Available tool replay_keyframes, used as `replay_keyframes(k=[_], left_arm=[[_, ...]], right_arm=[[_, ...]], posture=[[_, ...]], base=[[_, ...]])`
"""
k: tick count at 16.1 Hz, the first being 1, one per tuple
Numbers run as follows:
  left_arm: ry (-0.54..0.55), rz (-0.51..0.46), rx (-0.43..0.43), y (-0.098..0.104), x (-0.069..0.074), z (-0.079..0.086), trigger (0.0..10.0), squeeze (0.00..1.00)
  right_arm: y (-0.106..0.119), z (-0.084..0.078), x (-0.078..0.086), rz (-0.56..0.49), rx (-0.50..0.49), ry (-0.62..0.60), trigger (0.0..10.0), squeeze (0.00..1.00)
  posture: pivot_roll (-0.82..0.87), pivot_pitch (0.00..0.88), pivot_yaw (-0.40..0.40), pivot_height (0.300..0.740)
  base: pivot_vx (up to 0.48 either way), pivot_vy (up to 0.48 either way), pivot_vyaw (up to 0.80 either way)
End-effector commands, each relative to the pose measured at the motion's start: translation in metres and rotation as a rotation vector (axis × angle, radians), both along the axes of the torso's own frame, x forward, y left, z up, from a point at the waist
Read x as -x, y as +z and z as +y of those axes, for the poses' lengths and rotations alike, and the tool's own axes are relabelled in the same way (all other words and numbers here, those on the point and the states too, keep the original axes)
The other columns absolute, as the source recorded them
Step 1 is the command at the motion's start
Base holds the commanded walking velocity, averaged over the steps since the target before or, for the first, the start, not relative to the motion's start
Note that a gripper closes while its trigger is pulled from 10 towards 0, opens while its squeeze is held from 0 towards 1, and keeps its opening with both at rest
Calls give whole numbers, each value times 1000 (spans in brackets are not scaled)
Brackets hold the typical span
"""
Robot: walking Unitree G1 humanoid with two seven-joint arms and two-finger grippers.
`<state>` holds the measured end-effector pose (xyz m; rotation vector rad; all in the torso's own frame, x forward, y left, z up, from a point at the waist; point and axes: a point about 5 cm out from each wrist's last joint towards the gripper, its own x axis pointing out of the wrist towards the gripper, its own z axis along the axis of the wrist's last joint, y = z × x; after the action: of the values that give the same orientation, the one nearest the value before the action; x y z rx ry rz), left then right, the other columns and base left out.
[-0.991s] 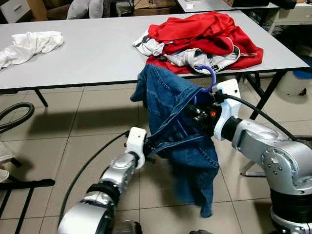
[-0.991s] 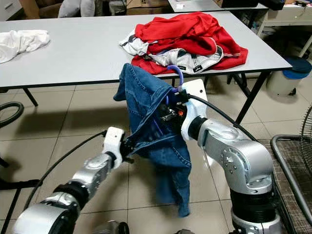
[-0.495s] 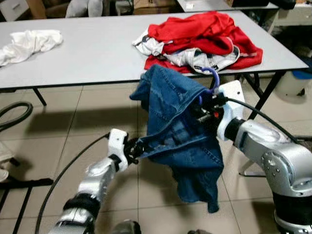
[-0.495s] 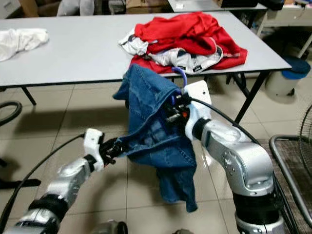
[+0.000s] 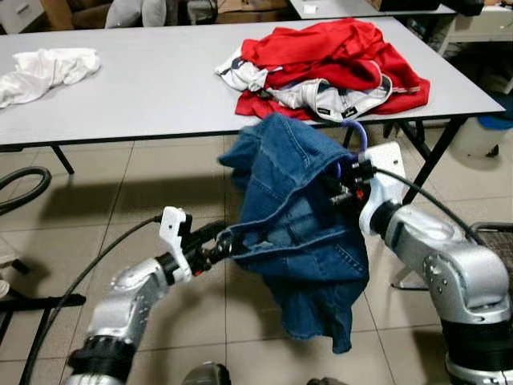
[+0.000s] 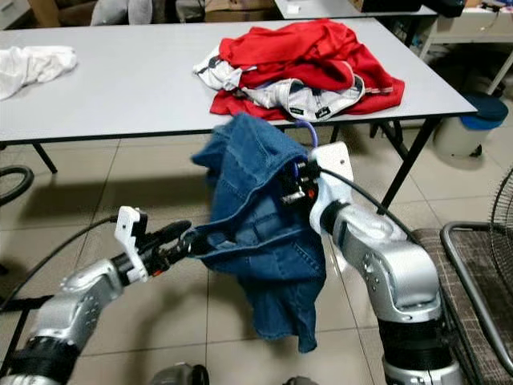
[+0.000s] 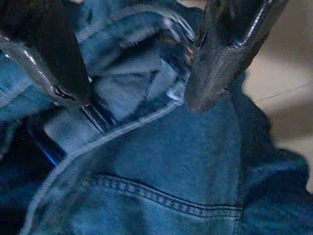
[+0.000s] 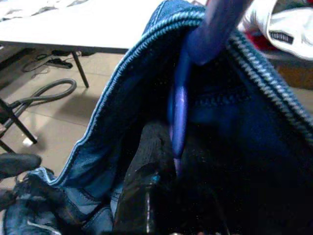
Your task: Hang hanger
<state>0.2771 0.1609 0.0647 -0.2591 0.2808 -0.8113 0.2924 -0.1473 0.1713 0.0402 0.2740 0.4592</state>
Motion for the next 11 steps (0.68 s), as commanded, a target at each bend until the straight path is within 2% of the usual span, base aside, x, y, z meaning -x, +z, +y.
replay_keyframes(k=[1, 2, 3, 4, 6, 7, 8, 9, 10, 11], left_arm=[[-36, 17, -32, -3, 5, -3, 10000, 0], [-29, 7, -44, 1, 6, 0, 10000, 0], [-4, -10, 3, 12, 8, 6, 10000, 0], [33, -17, 1, 18, 9, 12, 10000, 0], [155, -59, -12, 29, 9, 31, 10000, 0], [243, -88, -69, 35, 11, 43, 10000, 0], [311, -177, -151, 44, 12, 46, 10000, 0], [360, -204, -168, 49, 14, 42, 10000, 0], [386, -226, -196, 54, 15, 30, 10000, 0], [425, -254, -220, 56, 13, 28, 10000, 0]], right_arm=[[6, -3, -2, -42, -5, -24, 10000, 0], [6, 0, -1, -67, 4, -9, 10000, 0], [0, 1, 2, -45, 18, -10, 10000, 0], [-8, 0, 4, -33, 51, -16, 10000, 0], [-24, 2, 13, -33, 89, 26, 10000, 0], [-36, 5, 22, -27, 109, 63, 10000, 0], [-44, 10, 29, -19, 90, 105, 10000, 0], [-52, 11, 33, -9, 102, 128, 10000, 0], [-63, 10, 36, 10, 105, 132, 10000, 0], [-66, 9, 36, 16, 103, 123, 10000, 0]], posture=[[-26, 54, 47, 740], [-29, 52, 54, 740], [-32, 49, 59, 740], [-32, 46, 60, 740], [-29, 41, 61, 740], [-23, 40, 61, 740], [-22, 39, 61, 740], [-7, 35, 56, 740], [8, 32, 41, 740], [8, 32, 41, 740]], base=[[0, 0, 0], [0, 0, 0], [0, 0, 0], [0, 0, 0], [0, 0, 0], [0, 0, 800], [0, 0, 800], [0, 0, 800], [0, 0, 800], [0, 0, 800]])
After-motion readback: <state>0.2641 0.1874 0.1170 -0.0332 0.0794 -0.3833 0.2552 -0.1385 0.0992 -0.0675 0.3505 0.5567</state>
